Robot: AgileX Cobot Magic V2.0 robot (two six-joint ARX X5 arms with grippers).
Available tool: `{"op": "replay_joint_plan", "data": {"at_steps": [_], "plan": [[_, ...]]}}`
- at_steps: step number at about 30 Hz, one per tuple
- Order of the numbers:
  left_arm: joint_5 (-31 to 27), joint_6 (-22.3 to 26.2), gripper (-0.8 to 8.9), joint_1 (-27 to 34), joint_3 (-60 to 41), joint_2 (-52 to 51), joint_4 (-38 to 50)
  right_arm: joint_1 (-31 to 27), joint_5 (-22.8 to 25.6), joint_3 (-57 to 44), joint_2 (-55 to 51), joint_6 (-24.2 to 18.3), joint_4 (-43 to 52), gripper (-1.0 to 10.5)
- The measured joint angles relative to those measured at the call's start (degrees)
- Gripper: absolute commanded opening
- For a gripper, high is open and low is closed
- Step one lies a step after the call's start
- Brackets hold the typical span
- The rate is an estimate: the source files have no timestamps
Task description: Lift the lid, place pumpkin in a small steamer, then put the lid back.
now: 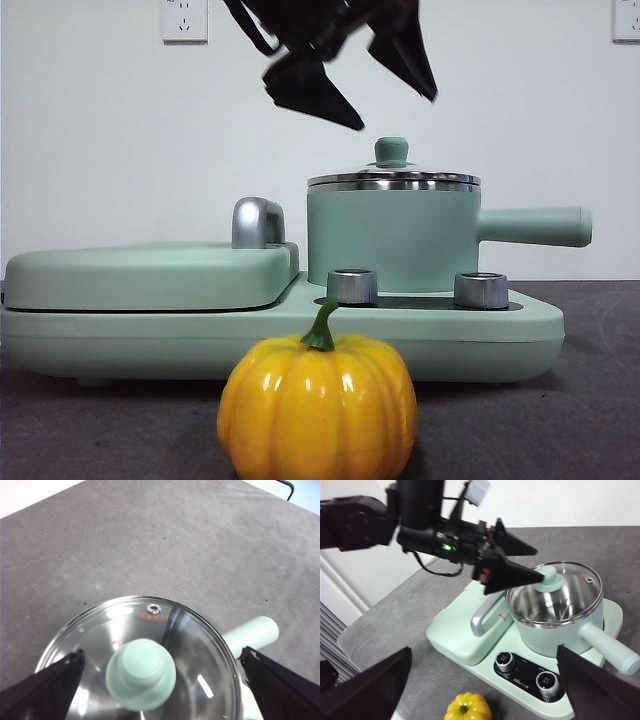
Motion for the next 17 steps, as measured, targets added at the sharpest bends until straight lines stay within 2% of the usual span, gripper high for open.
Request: {"op": "replay_joint_plan", "data": {"at_steps": [10, 14, 17], "plan": [[-2.34, 0.20, 4.85, -0.09, 0.00, 3.54, 4.11, 0.00, 0.00, 0.00, 0.00, 0.02, 0.00, 4.6], [-2.34, 0.57, 4.24, -0.09, 0.00, 3.96, 4.13, 0.00, 0.00, 0.00, 0.00, 0.02, 0.00, 4.6], [-2.34, 0.63, 4.24, -0.09, 0.00, 4.17, 4.13, 0.00, 0.00, 0.00, 0.00, 0.02, -0.02, 4.6]]}}
